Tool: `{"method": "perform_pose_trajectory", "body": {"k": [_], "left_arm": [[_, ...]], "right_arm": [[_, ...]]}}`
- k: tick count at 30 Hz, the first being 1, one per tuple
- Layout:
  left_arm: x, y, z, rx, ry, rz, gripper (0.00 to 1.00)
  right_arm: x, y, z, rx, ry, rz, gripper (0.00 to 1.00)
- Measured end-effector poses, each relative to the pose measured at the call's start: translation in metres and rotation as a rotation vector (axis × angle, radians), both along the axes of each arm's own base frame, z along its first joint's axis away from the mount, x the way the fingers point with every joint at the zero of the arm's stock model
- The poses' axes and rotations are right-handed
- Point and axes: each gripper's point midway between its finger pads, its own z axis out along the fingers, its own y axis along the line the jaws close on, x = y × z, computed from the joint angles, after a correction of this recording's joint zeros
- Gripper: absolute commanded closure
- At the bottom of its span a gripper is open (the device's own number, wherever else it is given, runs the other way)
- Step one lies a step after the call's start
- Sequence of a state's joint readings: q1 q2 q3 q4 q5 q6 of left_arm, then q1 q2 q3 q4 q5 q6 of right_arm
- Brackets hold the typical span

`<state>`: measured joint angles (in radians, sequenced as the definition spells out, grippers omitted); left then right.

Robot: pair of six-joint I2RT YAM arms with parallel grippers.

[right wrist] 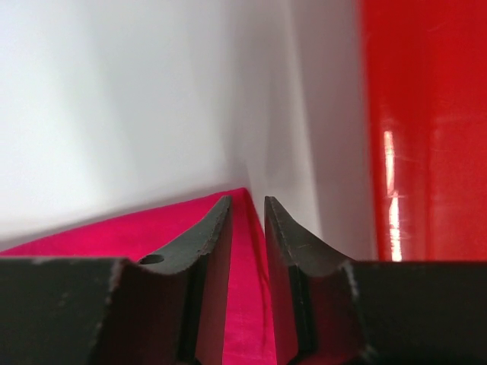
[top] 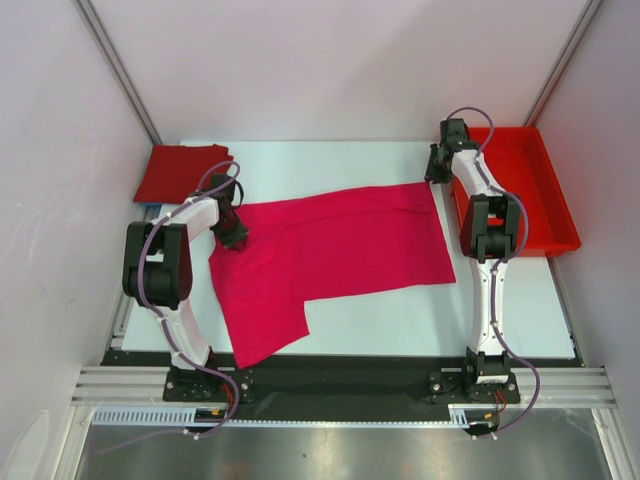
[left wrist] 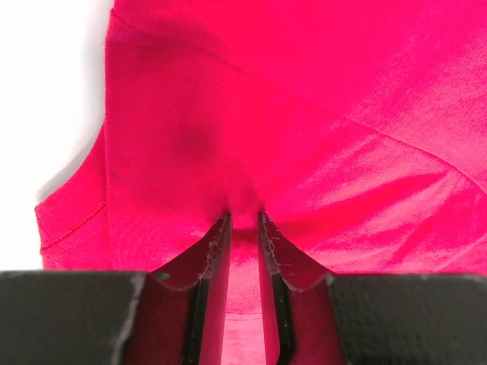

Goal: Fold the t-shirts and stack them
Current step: Fold the tshirt

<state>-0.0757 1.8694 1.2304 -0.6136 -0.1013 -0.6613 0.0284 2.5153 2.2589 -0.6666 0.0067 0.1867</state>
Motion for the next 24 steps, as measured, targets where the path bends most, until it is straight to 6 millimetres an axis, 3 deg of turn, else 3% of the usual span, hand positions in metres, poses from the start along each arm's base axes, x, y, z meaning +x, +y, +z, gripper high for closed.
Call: {"method": "perform_pose_trajectory", "body": {"k": [2,6,10,14,17,19,21,24], "left_arm": [[0.000,0.000,0.000,0.000,0.000,0.000,0.74],[0.000,0.000,0.000,0.001,0.000,-0.006,0.74],[0.000,0.000,0.000,-0.001,-0.002,-0.007,0.74],[0.001,0.000,0.000,-0.001,-0.003,-0.011,0.73],[0.001,-0.001,0.001,-0.002,-0.005,-0.017,0.73],[0.000,-0.001,0.001,-0.003,-0.008,-0.019,0.73],[0.000,-0.001,0.001,-0.003,-0.013,-0.020,0.73],[0.000,-0.001,0.001,-0.001,-0.018,-0.027,0.73]], "right_arm": [[-0.002,0.005,-0.004,0.006,0.008,0.008,0.67],[-0.008,0.015,-0.010,0.019,0.029,0.017,0.50],[-0.020,0.019,-0.003,0.022,0.059,-0.012,0.46],[-0.035,0.017,0.017,0.034,0.093,-0.056,0.45],[-0.049,0.013,0.031,0.023,0.109,-0.074,0.49],[-0.064,0.012,0.035,0.020,0.130,-0.080,0.60],[-0.080,0.012,0.034,0.025,0.158,-0.082,0.69],[-0.100,0.014,0.025,0.041,0.206,-0.093,0.70]]}}
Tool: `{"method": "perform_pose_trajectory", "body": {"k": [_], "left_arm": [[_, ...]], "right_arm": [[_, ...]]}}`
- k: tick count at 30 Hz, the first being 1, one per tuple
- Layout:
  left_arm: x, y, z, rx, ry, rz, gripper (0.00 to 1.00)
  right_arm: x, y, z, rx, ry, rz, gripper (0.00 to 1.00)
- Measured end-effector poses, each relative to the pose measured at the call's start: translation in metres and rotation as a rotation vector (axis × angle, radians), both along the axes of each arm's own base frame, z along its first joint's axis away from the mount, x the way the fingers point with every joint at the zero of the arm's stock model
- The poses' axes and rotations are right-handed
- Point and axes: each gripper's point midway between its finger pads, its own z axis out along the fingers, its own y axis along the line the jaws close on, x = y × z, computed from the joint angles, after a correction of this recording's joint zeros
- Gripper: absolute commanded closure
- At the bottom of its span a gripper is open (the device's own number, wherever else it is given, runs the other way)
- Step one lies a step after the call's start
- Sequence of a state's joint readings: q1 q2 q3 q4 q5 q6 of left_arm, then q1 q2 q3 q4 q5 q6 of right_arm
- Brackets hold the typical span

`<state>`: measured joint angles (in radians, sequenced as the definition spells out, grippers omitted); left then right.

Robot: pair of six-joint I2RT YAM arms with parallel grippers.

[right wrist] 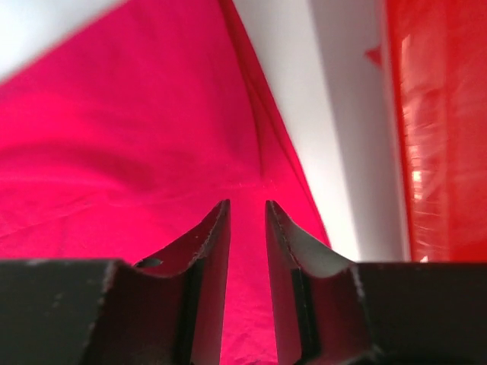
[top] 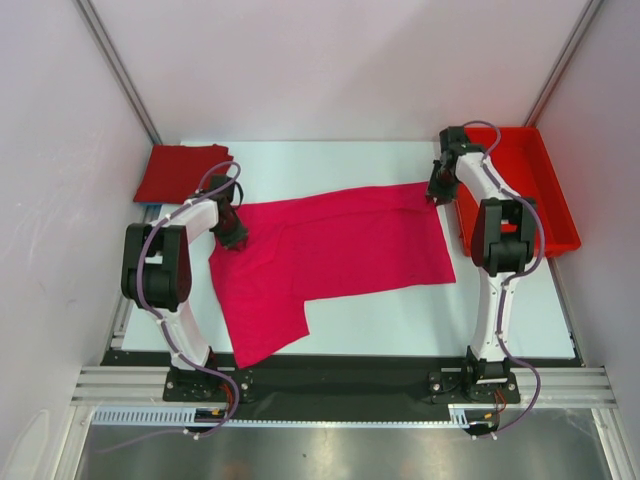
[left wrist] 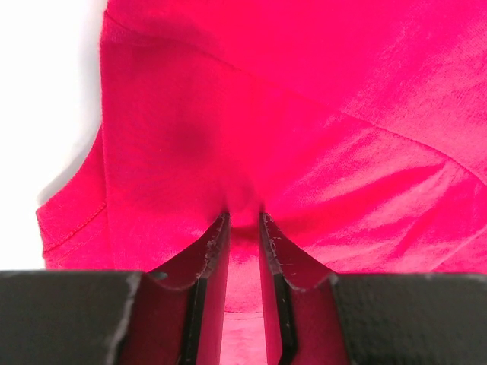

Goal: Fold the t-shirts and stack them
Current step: Fold the tshirt

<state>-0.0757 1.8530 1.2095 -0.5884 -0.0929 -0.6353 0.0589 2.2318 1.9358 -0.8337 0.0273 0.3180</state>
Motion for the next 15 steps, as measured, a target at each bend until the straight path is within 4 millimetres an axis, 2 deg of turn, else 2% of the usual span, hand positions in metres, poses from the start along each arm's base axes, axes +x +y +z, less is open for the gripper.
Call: {"method": "perform_pose_trajectory", "body": {"k": [5,11,15], "left_arm": [[0.000,0.000,0.000,0.003,-0.002,-0.008,0.73],[0.000,0.000,0.000,0.002,-0.004,-0.008,0.72],[0.000,0.000,0.000,0.002,-0.004,-0.008,0.72]], "right_arm": [[-0.012,0.002,-0.019,0.024,0.046,-0.036,0.67],[-0.005,0.002,-0.022,0.038,0.016,-0.063,0.66],[-0.007,0.001,-0.028,0.044,0.024,-0.074,0.67]]}}
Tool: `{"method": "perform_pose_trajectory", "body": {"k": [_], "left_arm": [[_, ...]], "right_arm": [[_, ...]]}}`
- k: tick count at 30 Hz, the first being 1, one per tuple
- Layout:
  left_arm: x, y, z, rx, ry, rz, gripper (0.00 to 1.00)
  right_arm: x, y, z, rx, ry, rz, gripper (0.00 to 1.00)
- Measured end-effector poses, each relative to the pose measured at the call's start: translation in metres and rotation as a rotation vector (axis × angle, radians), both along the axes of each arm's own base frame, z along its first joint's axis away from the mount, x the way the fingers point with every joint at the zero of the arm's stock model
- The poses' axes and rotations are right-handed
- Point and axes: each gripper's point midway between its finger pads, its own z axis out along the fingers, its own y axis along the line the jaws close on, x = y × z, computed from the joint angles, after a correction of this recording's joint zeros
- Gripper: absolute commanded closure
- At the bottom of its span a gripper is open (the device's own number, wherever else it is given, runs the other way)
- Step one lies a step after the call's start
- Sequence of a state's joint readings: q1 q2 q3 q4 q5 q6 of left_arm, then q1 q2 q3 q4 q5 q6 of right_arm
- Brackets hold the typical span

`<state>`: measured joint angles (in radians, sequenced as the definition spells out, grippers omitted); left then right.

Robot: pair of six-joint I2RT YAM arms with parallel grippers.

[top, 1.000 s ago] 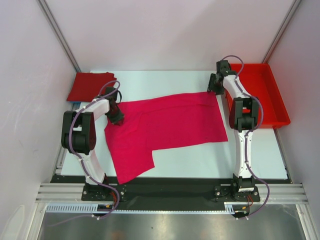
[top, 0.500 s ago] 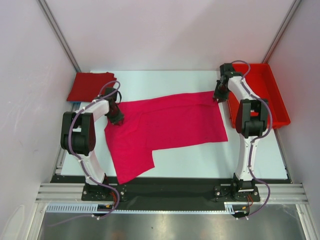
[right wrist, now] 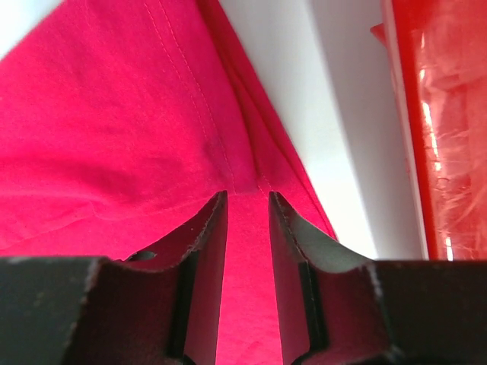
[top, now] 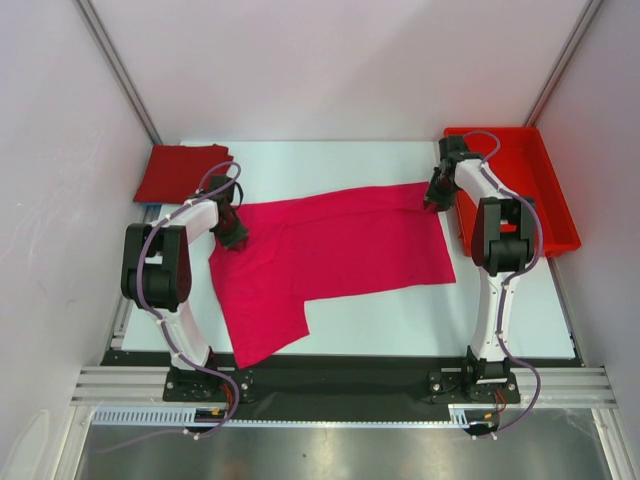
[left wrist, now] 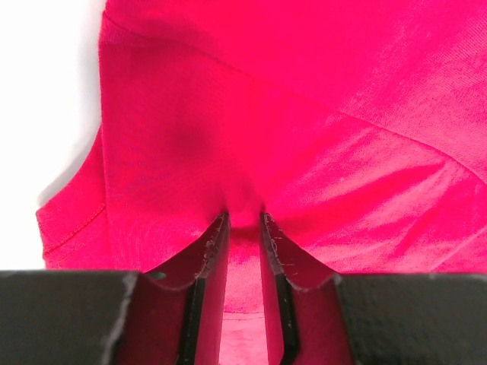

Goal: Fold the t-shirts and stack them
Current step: Fold the tshirt

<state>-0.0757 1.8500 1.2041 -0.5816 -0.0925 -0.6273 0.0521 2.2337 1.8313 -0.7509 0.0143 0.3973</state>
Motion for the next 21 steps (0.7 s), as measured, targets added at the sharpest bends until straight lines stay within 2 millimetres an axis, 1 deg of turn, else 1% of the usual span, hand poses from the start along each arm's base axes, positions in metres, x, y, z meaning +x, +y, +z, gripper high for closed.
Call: {"method": "perform_pose_trajectory", "body": {"k": [4,11,14,15,21], "left_arm": [[0.000,0.000,0.000,0.000,0.000,0.000,0.72],[0.000,0.000,0.000,0.000,0.000,0.000,0.71],[0.000,0.000,0.000,0.000,0.000,0.000,0.71],[0.000,0.000,0.000,0.001,0.000,0.000,0.71],[0.000,0.000,0.000,0.001,0.000,0.001,0.71]], "right_arm": [[0.003,0.001,0.000,0.006,-0.011,-0.011,0.67],[0.003,-0.001,-0.009,0.007,-0.008,-0.016,0.69],[0.004,-0.001,-0.013,0.006,-0.004,-0.018,0.76],[0.005,-0.001,-0.013,0.007,-0.007,-0.018,0.80],[0.009,-0.003,-0.011,0.003,-0.010,-0.015,0.90]]}}
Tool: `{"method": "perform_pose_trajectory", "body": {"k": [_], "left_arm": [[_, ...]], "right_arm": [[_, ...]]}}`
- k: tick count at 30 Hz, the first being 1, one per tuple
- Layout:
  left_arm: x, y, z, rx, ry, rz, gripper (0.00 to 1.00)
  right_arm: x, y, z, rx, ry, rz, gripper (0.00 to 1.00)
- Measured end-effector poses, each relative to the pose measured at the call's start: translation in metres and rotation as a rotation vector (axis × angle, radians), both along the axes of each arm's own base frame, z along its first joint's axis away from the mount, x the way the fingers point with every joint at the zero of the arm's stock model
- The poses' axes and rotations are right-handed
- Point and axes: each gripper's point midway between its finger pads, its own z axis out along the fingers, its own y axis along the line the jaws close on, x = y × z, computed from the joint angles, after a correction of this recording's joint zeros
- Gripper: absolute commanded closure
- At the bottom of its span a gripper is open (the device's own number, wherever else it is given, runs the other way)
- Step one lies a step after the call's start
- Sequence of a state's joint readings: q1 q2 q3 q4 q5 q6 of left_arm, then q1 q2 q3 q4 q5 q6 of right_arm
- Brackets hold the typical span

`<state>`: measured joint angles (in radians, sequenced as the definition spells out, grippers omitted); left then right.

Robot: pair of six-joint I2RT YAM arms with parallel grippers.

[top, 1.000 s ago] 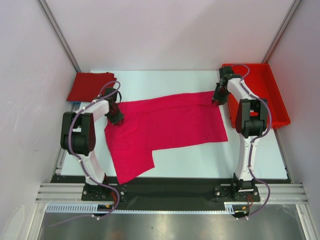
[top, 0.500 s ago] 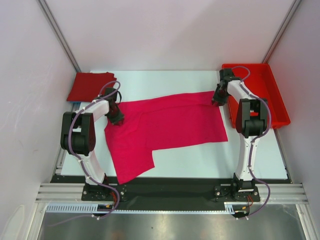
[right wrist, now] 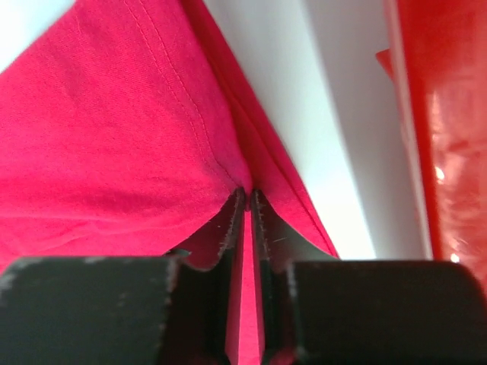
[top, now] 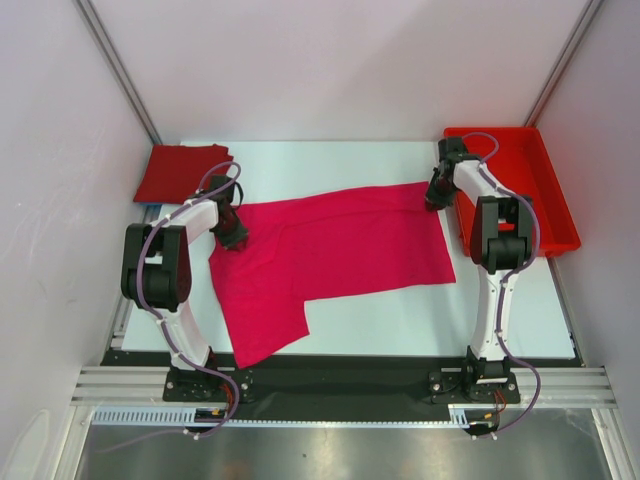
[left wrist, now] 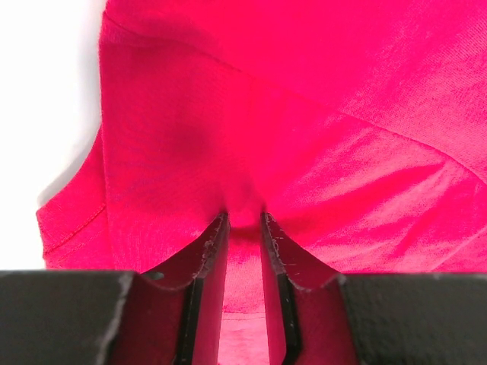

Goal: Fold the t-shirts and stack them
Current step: Fold the tshirt

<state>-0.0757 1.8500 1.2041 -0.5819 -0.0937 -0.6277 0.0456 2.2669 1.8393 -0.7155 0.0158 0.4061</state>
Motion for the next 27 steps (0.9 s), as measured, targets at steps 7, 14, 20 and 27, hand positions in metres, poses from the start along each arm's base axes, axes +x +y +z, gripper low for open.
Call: {"method": "perform_pose_trajectory", "body": {"k": [7,14,20,27], "left_arm": [[0.000,0.000,0.000,0.001,0.000,0.000,0.71],[-0.001,0.001,-0.001,0.007,0.001,0.003,0.71],[-0.002,0.001,0.000,0.008,0.000,0.002,0.71],[-0.016,0.008,0.017,0.069,-0.006,-0.017,0.53]], "right_arm": [[0.003,-0.006,0.010,-0.040,-0.008,0.026,0.96],[0.000,-0.007,0.013,-0.055,0.007,0.050,1.00],[-0.004,-0.008,0.013,-0.062,0.023,0.063,1.00],[0.007,-0.007,0.029,-0.062,-0.017,0.075,0.99]]}}
